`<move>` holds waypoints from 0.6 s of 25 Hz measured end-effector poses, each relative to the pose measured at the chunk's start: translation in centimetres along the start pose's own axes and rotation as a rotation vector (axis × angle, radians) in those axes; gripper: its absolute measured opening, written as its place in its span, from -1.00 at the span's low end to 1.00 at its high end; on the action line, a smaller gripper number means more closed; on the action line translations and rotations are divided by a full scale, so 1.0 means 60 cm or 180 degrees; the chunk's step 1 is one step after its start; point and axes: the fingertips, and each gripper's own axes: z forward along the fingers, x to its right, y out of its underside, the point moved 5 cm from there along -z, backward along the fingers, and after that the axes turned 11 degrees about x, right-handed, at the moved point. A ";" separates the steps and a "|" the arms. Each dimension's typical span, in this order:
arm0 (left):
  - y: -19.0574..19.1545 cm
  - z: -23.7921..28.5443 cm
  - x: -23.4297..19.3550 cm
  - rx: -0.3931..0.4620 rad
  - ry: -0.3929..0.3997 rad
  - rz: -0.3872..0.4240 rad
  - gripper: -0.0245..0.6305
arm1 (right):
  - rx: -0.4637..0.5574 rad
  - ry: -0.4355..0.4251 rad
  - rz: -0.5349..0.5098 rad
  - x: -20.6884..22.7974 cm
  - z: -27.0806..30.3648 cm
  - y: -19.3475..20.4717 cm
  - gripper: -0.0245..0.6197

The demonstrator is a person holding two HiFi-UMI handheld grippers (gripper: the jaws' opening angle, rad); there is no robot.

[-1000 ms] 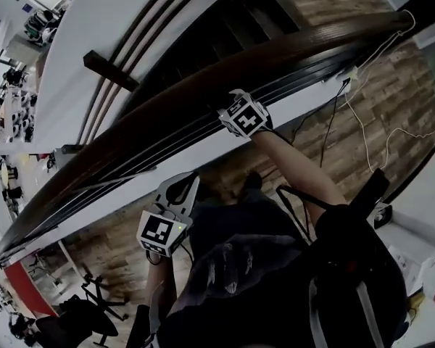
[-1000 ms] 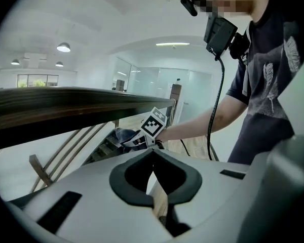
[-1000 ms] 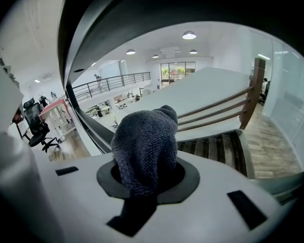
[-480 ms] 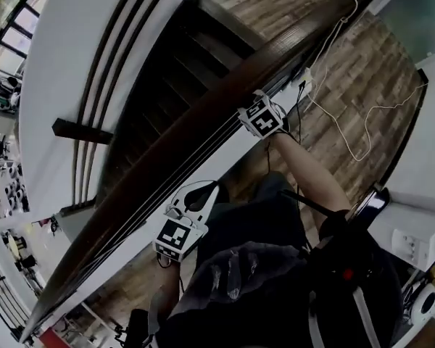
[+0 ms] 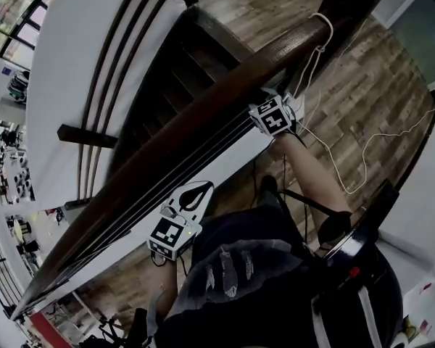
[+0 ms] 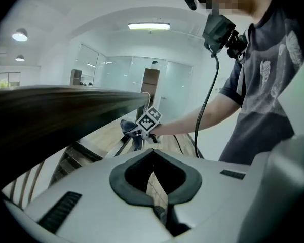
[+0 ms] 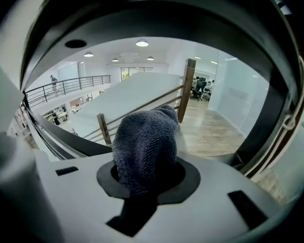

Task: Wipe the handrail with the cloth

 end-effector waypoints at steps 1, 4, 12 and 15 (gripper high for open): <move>-0.011 0.021 0.018 0.0027 -0.0045 -0.0084 -0.91 | 0.0014 -0.0025 -0.0011 0.023 -0.005 0.006 -0.71; -0.032 0.078 0.046 0.0025 -0.0196 -0.0188 -0.91 | 0.0089 0.0009 0.0008 0.109 -0.013 0.016 -0.71; -0.045 0.143 0.068 -0.0201 -0.0580 -0.0062 -0.91 | 0.0101 -0.0176 -0.0237 0.224 -0.003 0.013 -0.71; -0.051 0.145 0.065 -0.0234 -0.0723 -0.0087 -0.91 | 0.0032 -0.0206 -0.0183 0.217 -0.011 0.013 -0.71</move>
